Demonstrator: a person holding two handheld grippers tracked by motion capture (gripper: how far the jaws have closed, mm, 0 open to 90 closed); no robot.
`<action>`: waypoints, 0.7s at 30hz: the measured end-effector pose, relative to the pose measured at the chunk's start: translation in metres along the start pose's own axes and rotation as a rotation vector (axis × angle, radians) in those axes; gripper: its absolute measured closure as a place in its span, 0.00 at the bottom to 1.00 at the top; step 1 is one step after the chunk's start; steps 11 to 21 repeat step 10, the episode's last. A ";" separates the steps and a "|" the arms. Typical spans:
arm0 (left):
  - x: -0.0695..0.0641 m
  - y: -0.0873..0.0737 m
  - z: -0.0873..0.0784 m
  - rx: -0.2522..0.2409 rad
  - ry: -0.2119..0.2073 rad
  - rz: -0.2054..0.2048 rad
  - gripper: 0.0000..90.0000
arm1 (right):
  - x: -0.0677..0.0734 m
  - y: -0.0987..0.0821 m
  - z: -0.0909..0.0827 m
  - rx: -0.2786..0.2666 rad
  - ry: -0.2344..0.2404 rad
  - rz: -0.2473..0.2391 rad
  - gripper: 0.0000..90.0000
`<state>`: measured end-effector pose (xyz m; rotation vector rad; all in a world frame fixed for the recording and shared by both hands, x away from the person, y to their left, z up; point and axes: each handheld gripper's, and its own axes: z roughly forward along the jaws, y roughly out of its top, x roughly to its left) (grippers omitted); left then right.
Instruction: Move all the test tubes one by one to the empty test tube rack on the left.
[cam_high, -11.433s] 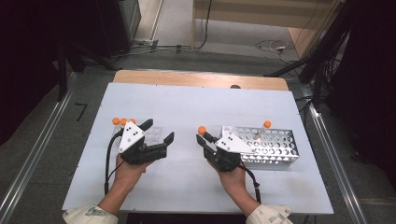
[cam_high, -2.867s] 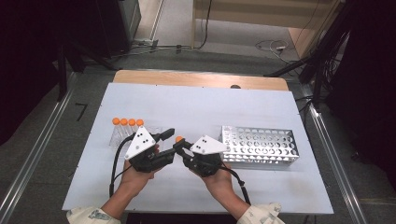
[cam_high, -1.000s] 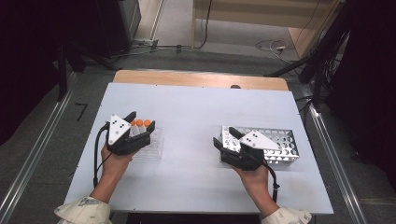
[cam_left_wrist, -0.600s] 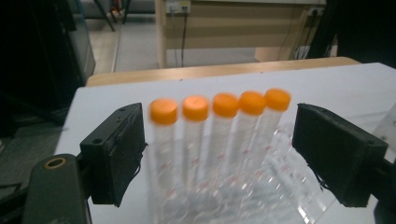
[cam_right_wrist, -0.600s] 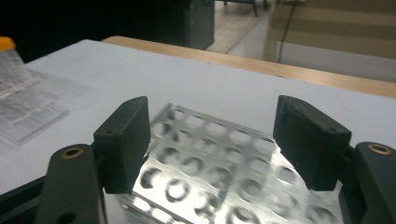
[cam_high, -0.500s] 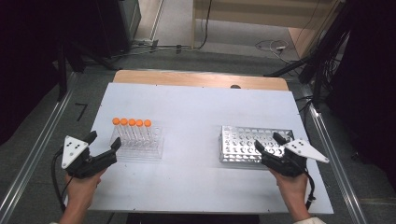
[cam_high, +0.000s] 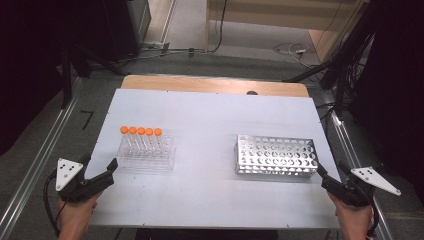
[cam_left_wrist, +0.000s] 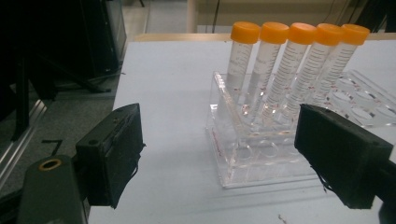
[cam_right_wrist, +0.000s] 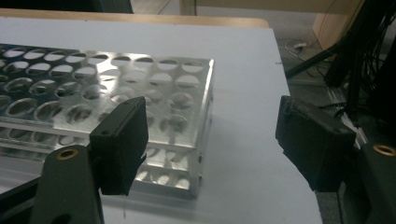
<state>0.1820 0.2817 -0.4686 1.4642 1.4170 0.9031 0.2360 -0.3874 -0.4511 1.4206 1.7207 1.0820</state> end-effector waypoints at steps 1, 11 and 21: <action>0.001 0.000 0.001 0.000 0.003 -0.001 0.17 | -0.002 -0.001 0.000 0.002 -0.004 0.002 0.27; 0.008 -0.006 0.008 0.043 0.024 -0.001 0.16 | -0.002 -0.003 0.001 0.013 -0.017 0.003 0.27; 0.008 -0.006 0.008 0.043 0.024 -0.001 0.16 | -0.002 -0.003 0.001 0.013 -0.017 0.003 0.27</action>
